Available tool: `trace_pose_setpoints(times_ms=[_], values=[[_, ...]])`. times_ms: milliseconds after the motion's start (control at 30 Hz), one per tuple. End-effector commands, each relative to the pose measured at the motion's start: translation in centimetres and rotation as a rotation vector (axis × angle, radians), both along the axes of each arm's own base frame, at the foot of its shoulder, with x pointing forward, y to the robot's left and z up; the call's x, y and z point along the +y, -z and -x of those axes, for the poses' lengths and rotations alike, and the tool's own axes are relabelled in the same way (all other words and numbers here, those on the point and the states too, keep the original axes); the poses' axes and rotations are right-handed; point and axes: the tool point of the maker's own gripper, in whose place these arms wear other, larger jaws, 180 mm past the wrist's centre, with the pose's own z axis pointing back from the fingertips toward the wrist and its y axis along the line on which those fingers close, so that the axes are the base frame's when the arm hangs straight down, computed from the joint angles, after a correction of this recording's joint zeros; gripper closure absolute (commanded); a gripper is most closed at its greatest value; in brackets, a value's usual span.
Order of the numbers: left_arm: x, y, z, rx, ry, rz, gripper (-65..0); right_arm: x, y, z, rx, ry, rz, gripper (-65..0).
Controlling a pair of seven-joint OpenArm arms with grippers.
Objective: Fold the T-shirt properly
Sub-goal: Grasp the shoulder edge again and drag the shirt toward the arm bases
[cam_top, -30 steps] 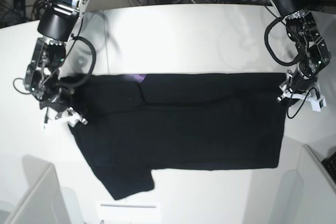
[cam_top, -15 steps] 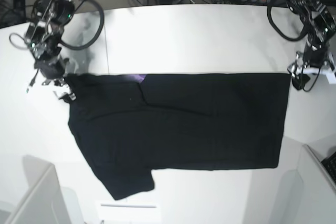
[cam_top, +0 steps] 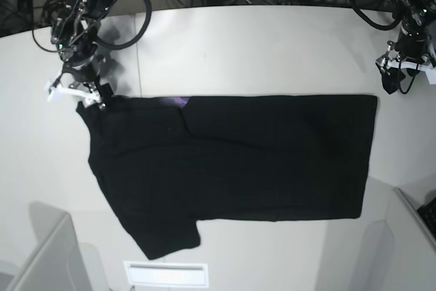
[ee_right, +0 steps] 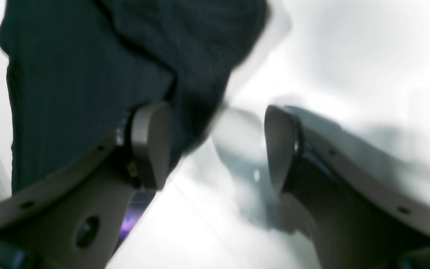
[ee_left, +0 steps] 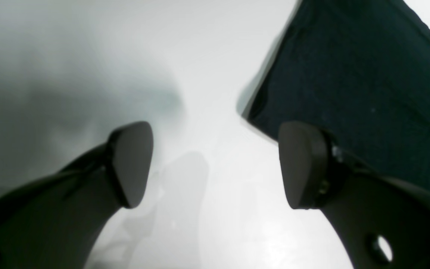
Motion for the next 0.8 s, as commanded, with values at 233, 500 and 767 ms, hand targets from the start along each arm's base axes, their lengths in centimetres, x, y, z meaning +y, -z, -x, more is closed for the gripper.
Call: trace_pose_setpoints(times_ms=[233,500,767], values=[[0.4,1.5,0.0,0.006,-0.016,0.042,-51.0,-1.9,0.9,-2.4,-0.008,0.023,0.021,-37.4],[0.2,2.4,-2.5,-0.032,-0.038,0.108,-51.0,-1.6,1.4,-2.2,0.005,0.015,0.014,-37.1],[-0.6,4.3,-5.6,-0.053,-0.054,0.216,-50.8,-1.5,1.3,-2.2,0.002,0.013,0.009,-36.9]])
